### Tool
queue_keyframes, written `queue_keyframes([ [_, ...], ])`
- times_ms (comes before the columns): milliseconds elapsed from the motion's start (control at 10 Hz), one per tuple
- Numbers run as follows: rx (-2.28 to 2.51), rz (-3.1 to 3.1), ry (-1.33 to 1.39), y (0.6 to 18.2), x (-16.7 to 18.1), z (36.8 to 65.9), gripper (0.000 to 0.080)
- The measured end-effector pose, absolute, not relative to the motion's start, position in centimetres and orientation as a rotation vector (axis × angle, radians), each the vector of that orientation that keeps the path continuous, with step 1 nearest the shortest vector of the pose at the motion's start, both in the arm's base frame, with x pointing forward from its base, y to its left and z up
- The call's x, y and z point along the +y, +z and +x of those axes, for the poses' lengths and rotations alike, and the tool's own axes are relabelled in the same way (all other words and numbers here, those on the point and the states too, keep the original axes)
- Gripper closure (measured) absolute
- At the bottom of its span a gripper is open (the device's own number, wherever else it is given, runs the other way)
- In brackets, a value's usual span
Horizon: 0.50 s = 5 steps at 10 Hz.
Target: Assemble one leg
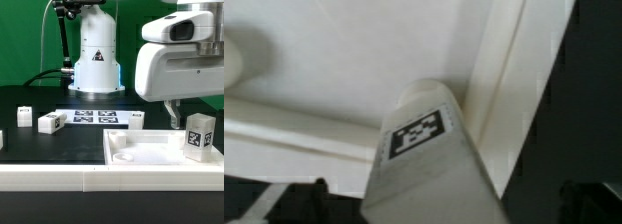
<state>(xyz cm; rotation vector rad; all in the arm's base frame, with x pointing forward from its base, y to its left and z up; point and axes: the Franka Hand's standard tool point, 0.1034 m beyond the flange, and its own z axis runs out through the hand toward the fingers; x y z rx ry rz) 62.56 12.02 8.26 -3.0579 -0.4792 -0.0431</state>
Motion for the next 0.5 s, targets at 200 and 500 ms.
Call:
queue_keyframes([
  [200, -0.622, -3.035, -0.078, 8.11, 12.21, 62.65, 0.0151],
  [500, -0.829, -2.992, -0.084, 8.04, 11.73, 62.7, 0.0151],
])
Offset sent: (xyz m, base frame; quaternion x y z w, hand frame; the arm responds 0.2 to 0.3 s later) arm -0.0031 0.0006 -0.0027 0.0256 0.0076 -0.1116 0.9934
